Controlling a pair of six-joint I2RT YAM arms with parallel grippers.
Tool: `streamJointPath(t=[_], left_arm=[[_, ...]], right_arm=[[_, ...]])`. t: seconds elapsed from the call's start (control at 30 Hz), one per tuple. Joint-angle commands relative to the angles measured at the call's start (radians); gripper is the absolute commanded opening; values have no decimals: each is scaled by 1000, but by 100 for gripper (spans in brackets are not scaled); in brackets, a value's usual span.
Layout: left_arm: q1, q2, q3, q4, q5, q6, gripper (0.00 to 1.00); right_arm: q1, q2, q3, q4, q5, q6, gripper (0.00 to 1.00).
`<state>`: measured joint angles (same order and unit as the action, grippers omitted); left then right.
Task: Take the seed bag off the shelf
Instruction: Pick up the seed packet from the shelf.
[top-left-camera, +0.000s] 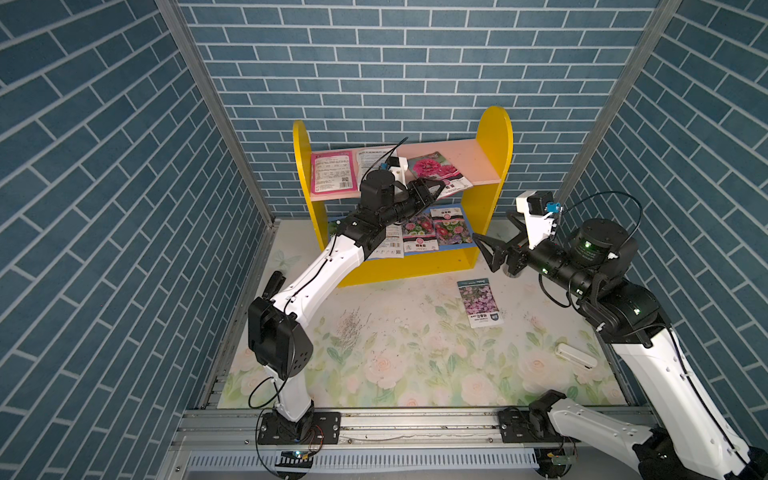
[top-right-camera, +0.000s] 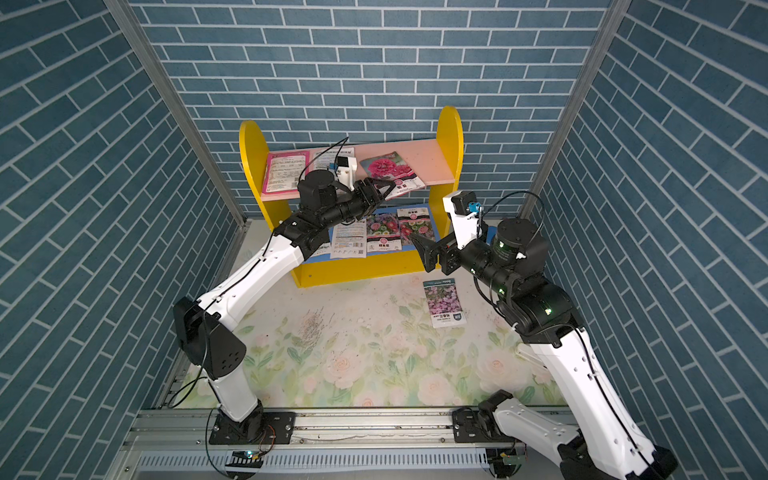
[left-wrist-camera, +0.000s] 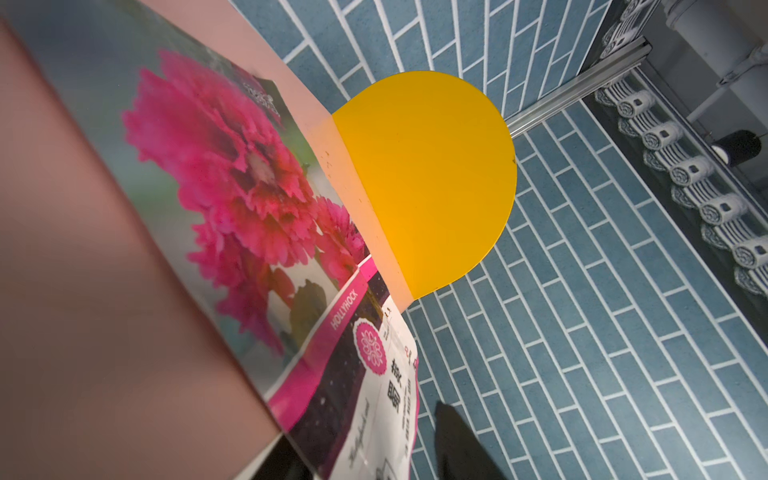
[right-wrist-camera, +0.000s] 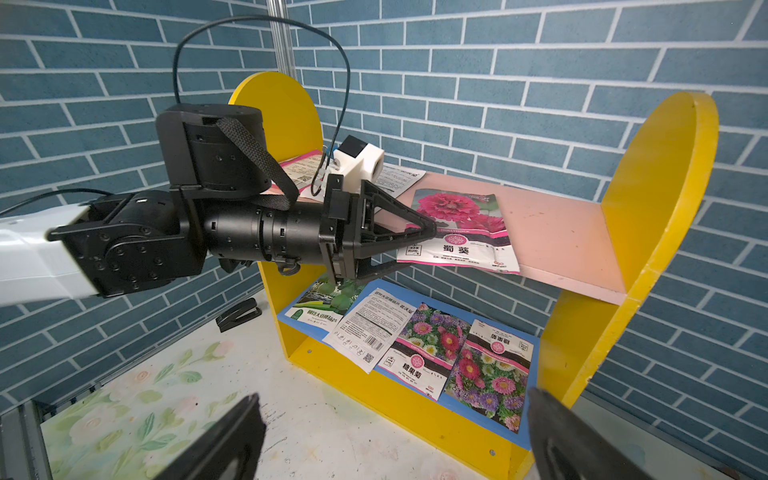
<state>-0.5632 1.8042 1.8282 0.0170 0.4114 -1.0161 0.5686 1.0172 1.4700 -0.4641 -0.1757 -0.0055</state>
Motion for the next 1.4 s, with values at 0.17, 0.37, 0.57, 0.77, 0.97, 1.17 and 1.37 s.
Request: streamJointPath(t=[0.17,0.37,0.57,0.77,0.97,1.17,1.37], left_arm=[[16,33,44,21,42,-9,25],[19,35,60,31,83,32,9],[17,4,74,-25,175,172,0],[17,-126,-47,-86,247,361,0],[17,-292,-268,7,368,451,0],[4,-398,-389,62,474,502,0],[-46,-434,-435,115,539,511,0]], right_arm=[[-1,-48,-70,46,16,47,99],[-1,-118,-201,163,13,156,98],[-11,-129,-221,201,-20,202,96],[-112,-100,-208,243,-259,264,95],[-255,-58,-220,342,-555,356,95],[-312,-25,-262,528,-762,486,91],[-316,2,-284,653,-818,562,78]])
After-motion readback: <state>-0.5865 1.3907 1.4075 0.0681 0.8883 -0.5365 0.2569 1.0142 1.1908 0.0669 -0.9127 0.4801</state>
